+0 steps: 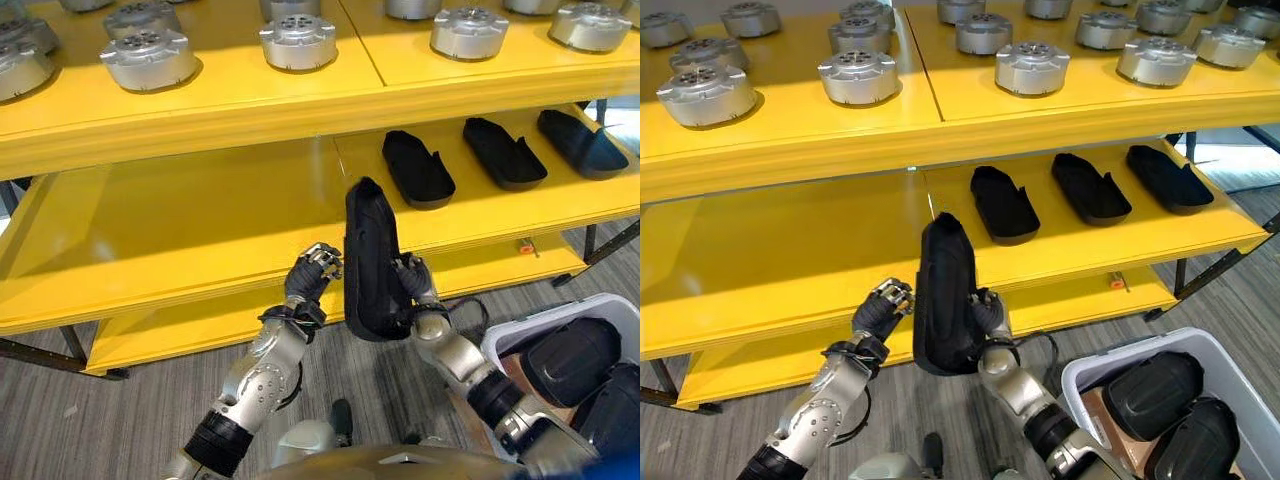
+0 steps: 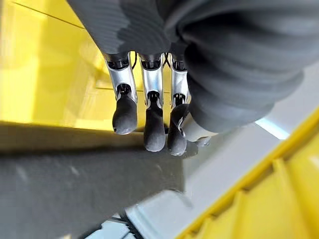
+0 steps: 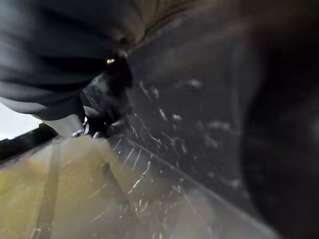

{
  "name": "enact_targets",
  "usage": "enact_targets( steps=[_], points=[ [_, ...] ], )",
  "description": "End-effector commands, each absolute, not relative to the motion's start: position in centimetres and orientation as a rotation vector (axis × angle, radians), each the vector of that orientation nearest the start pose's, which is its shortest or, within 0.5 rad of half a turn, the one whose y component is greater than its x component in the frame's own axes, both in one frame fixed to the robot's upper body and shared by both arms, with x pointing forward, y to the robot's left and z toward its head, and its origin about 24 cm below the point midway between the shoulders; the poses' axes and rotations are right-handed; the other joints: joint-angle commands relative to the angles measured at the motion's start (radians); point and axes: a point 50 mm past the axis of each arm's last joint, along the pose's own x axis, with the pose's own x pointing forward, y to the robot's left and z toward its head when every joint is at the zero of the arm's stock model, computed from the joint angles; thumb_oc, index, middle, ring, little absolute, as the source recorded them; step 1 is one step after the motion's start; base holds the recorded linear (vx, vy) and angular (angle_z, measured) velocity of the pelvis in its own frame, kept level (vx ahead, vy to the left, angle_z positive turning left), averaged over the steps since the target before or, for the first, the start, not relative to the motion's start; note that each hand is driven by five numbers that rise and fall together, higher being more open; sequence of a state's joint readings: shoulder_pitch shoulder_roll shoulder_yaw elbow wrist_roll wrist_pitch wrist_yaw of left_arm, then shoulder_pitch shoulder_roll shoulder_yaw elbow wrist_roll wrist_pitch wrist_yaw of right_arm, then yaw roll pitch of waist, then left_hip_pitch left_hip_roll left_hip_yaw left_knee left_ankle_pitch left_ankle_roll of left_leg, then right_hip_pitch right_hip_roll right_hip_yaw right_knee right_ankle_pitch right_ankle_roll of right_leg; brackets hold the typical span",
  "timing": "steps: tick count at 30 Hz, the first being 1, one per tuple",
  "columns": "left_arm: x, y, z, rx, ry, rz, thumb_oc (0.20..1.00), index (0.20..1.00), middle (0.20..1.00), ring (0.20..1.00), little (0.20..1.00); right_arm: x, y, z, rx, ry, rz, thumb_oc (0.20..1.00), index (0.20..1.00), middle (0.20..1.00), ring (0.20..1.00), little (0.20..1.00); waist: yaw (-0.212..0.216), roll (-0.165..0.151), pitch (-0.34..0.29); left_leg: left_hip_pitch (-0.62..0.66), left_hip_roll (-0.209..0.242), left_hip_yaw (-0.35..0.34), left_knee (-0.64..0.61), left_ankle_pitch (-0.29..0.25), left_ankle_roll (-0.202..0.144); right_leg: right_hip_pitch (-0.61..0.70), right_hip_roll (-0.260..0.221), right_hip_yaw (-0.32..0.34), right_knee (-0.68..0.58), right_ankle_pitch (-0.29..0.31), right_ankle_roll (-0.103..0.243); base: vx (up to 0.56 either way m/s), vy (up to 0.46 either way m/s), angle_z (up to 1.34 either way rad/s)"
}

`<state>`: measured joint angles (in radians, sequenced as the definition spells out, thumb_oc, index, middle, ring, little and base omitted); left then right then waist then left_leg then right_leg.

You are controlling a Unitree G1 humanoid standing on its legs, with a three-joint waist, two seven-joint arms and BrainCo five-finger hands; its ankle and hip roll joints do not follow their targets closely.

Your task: Move parts from the plastic box to the shelf.

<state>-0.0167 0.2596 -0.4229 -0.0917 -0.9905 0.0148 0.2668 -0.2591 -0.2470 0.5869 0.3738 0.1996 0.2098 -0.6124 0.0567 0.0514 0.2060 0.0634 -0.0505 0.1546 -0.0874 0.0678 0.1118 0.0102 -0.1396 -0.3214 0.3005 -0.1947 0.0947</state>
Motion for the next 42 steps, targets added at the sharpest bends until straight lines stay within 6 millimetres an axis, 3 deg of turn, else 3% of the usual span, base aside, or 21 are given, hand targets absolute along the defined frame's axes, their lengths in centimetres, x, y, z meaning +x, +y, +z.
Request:
enact_targets(
  steps=[1,5,7,8,10,11,13,15,16,17,19,22,24,25,26,30,33,36,40,42],
  points=[
    [24.4,9.8,6.1,-0.691,0.156,-0.238,0.2,0.2,0.2,0.2,0.2,29.2,-7.9,2.6,-0.223,0.146,-0.091,0.2,0.2,0.2,0.2,0.2,0.005,-0.042,0.043,0.042,-0.009,0.178,0.089,-0.174,-0.066,-0.078,0.045,-0.019,-0.273,0.28,0.034,0.13,-0.122,0.26],
    [24.8,10.0,6.5,-0.691,0.163,-0.229,0.2,0.2,0.2,0.2,0.2,30.2,-8.4,3.4,-0.204,0.113,-0.136,0.2,0.2,0.2,0.2,0.2,0.017,-0.045,0.059,0.043,-0.012,0.178,0.147,-0.21,-0.054,-0.09,0.026,-0.071,-0.228,0.272,0.021,0.25,-0.127,0.24],
    [24.8,10.0,6.8,-0.689,0.156,-0.251,0.2,0.2,0.2,0.2,0.2,31.5,-8.8,5.6,-0.226,-0.009,-0.147,0.2,0.2,0.2,0.2,0.2,0.029,-0.04,0.055,0.039,-0.007,0.181,0.175,-0.223,-0.054,-0.088,0.012,-0.108,-0.184,0.24,0.005,0.21,-0.088,0.14],
    [24.8,10.0,6.8,-0.689,0.156,-0.251,0.2,0.2,0.2,0.2,0.2,31.5,-8.8,5.6,-0.226,-0.009,-0.147,0.2,0.2,0.2,0.2,0.2,0.029,-0.04,0.055,0.038,-0.007,0.181,0.175,-0.223,-0.054,-0.089,0.011,-0.108,-0.184,0.24,0.004,0.15,-0.068,0.15],
    [25.1,9.7,7.5,-0.703,0.123,-0.299,0.2,0.2,0.2,0.2,0.2,32.8,-8.7,9.0,-0.259,-0.151,-0.136,0.2,0.2,0.2,0.2,0.2,0.031,-0.031,0.046,0.039,-0.017,0.191,0.19,-0.245,-0.05,-0.089,0.01,-0.147,-0.163,0.213,-0.012,0.12,-0.037,0.27],
    [25.1,9.7,7.7,-0.705,0.117,-0.303,0.2,0.2,0.2,0.2,0.2,32.9,-8.7,9.4,-0.266,-0.17,-0.134,0.2,0.2,0.2,0.2,0.2,0.03,-0.03,0.046,0.039,-0.019,0.19,0.19,-0.247,-0.05,-0.09,0.011,-0.151,-0.16,0.21,-0.014,0.11,-0.01,0.38],
    [25.3,8.8,8.6,-0.732,0.097,-0.349,0.2,0.2,0.2,0.2,0.2,33.6,-8.8,12.4,-0.321,-0.272,-0.125,0.2,0.2,0.2,0.2,0.2,0.023,-0.024,0.033,0.035,-0.021,0.223,0.237,-0.272,-0.058,-0.081,0.001,-0.195,-0.158,0.192,-0.036,0.08,-0.001,0.56],
    [25.6,8.1,9.4,-0.76,0.077,-0.4,0.2,0.2,0.2,0.2,0.2,34.4,-9.0,14.6,-0.334,-0.304,-0.118,0.2,0.2,0.2,0.2,0.2,0.016,-0.023,0.032,-0.002,0.022,0.27,0.357,-0.25,-0.082,-0.076,-0.016,-0.227,-0.156,0.18,-0.058,0.04,0.011,0.7],
    [25.6,8.1,9.4,-0.76,0.077,-0.4,0.2,0.2,0.2,0.2,0.2,34.4,-9.0,14.6,-0.334,-0.304,-0.118,0.2,0.2,0.2,0.2,0.2,0.016,-0.023,0.032,-0.002,0.022,0.27,0.357,-0.25,-0.082,-0.076,-0.016,-0.227,-0.156,0.18,-0.058,0.02,0.058,0.57],
    [25.9,7.7,9.7,-0.77,0.072,-0.422,0.2,0.2,0.2,0.2,0.2,35.0,-8.9,15.8,-0.354,-0.33,-0.125,0.2,0.2,0.2,0.2,0.2,0.011,-0.021,0.032,0.0,0.063,0.306,0.355,-0.229,-0.09,-0.079,-0.031,-0.244,-0.139,0.167,-0.066,0.02,0.132,0.4],
    [26.2,7.5,9.9,-0.784,0.066,-0.436,0.2,0.2,0.2,0.2,0.2,35.6,-8.1,17.1,-0.381,-0.351,-0.098,0.2,0.2,0.2,0.2,0.2,0.012,-0.01,0.024,0.035,0.097,0.334,0.216,-0.208,-0.087,-0.09,-0.065,-0.272,-0.09,0.151,-0.057,0.11,0.271,0.47],
    [25.9,7.5,9.3,-0.794,0.079,-0.429,0.2,0.2,0.2,0.2,0.2,35.8,-7.3,17.0,-0.392,-0.323,-0.056,0.2,0.2,0.2,0.2,0.2,0.03,0.001,0.018,0.052,0.139,0.314,0.106,-0.103,-0.132,-0.045,-0.061,-0.278,-0.081,0.123,-0.063,0.22,0.217,0.33],
    [25.4,7.6,8.7,-0.803,0.094,-0.416,0.2,0.2,0.2,0.2,0.2,35.9,-6.7,16.7,-0.412,-0.304,-0.022,0.2,0.2,0.2,0.2,0.2,0.052,-0.001,0.012,0.036,0.188,0.27,0.081,-0.024,-0.179,0.002,-0.045,-0.252,-0.097,0.101,-0.074,0.29,0.252,0.01],
    [24.9,7.6,8.0,-0.819,0.114,-0.408,0.2,0.2,0.2,0.2,0.2,35.9,-6.1,16.2,-0.429,-0.279,0.013,0.2,0.2,0.2,0.2,0.2,0.072,-0.003,0.012,-0.005,0.257,0.227,0.097,0.06,-0.215,0.039,-0.045,-0.215,-0.11,0.086,-0.086,0.3,0.313,-0.32],
    [24.8,7.6,7.8,-0.826,0.122,-0.409,0.2,0.2,0.2,0.2,0.2,35.9,-6.0,16.0,-0.439,-0.271,0.024,0.2,0.2,0.2,0.2,0.2,0.077,-0.001,0.012,-0.021,0.29,0.214,0.106,0.09,-0.227,0.046,-0.049,-0.201,-0.108,0.075,-0.092,0.27,0.403,-0.46],
    [24.8,7.8,7.2,-0.828,0.154,-0.424,0.2,0.2,0.2,0.2,0.2,35.7,-5.6,15.3,-0.466,-0.245,0.04,0.2,0.2,0.2,0.2,0.2,0.084,0.002,0.013,-0.015,0.304,0.209,0.104,0.055,-0.221,0.049,-0.094,-0.196,-0.061,0.055,-0.083,0.16,0.351,-0.49],
    [24.5,7.0,6.3,-0.775,0.244,-0.461,0.2,0.2,0.2,0.2,0.2,35.8,-6.4,13.4,-0.434,-0.131,-0.082,0.2,0.2,0.2,0.2,0.2,0.078,0.002,0.016,0.017,0.249,0.206,0.118,-0.011,-0.192,0.067,-0.117,-0.193,-0.029,0.064,-0.053,0.26,0.367,-0.05],
    [24.1,6.4,5.6,-0.729,0.288,-0.492,0.2,0.2,0.2,0.2,0.2,36.1,-7.5,11.7,-0.391,-0.06,-0.188,0.2,0.2,0.2,0.2,0.2,0.087,-0.007,0.018,0.032,0.213,0.203,0.116,-0.034,-0.164,0.078,-0.122,-0.184,-0.045,0.096,-0.017,0.24,0.237,-0.02],
    [24.3,6.5,5.7,-0.713,0.291,-0.496,0.2,0.2,0.2,0.2,0.2,36.4,-8.3,12.0,-0.361,-0.059,-0.274,0.2,0.2,0.2,0.2,0.2,0.098,-0.008,0.039,0.02,0.19,0.208,0.122,-0.048,-0.14,0.056,-0.141,-0.176,-0.037,0.117,0.012,0.05,0.119,0.16],
    [24.8,6.7,6.5,-0.701,0.26,-0.51,0.2,0.2,0.2,0.2,0.2,37.1,-9.4,13.5,-0.345,-0.11,-0.354,0.2,0.2,0.2,0.2,0.2,0.107,-0.004,0.074,-0.02,0.182,0.214,0.141,-0.056,-0.131,0.018,-0.158,-0.169,-0.016,0.118,0.026,-0.14,0.045,0.13]
  ],
)
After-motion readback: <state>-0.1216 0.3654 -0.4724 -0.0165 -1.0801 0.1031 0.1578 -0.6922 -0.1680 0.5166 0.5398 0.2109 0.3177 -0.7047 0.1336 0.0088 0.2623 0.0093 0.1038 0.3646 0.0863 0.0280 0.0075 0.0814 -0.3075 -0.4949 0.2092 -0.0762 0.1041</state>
